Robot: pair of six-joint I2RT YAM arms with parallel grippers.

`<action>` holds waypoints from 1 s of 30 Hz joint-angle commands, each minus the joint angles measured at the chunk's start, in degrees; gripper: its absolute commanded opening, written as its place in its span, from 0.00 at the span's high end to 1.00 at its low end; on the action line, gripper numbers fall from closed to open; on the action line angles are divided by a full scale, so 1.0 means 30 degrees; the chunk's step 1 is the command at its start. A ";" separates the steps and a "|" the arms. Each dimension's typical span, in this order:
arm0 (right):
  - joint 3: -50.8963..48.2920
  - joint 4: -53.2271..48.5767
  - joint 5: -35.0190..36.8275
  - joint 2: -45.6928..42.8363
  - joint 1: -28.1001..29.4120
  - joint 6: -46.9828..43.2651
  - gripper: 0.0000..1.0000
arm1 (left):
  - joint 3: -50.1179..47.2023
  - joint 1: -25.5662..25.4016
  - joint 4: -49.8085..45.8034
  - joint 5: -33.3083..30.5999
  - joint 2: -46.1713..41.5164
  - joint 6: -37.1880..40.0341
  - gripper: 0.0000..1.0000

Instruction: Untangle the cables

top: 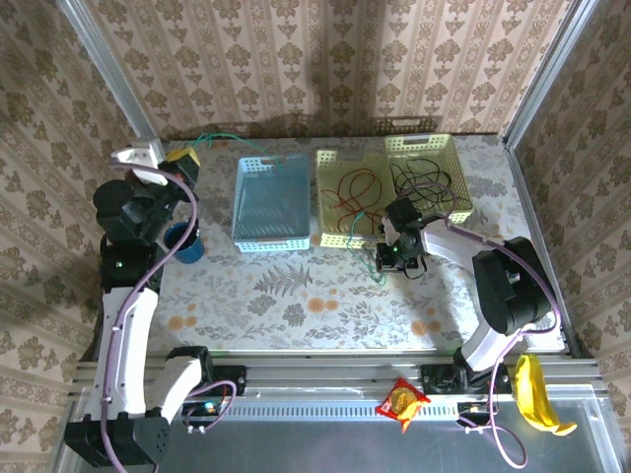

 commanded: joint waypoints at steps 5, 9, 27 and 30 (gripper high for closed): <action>-0.0838 -0.2407 0.0145 0.0755 0.0048 0.0234 1.00 | -0.2943 -0.1087 0.2669 -0.5169 0.0987 -0.3129 1.00; -0.0836 -0.2247 -0.0111 0.0202 0.0436 -0.0051 1.00 | -0.3628 -0.3519 0.2678 -0.8698 0.1928 -0.2395 1.00; -0.0083 -0.2735 -0.0119 -0.1493 0.1643 -0.0473 1.00 | -0.4103 -0.8726 0.3496 -1.7531 0.8566 -0.8045 1.00; -0.0074 -0.2806 -0.0149 -0.1724 0.1686 -0.0505 1.00 | -0.4103 -0.8892 0.3709 -1.7559 0.9121 -0.8277 0.89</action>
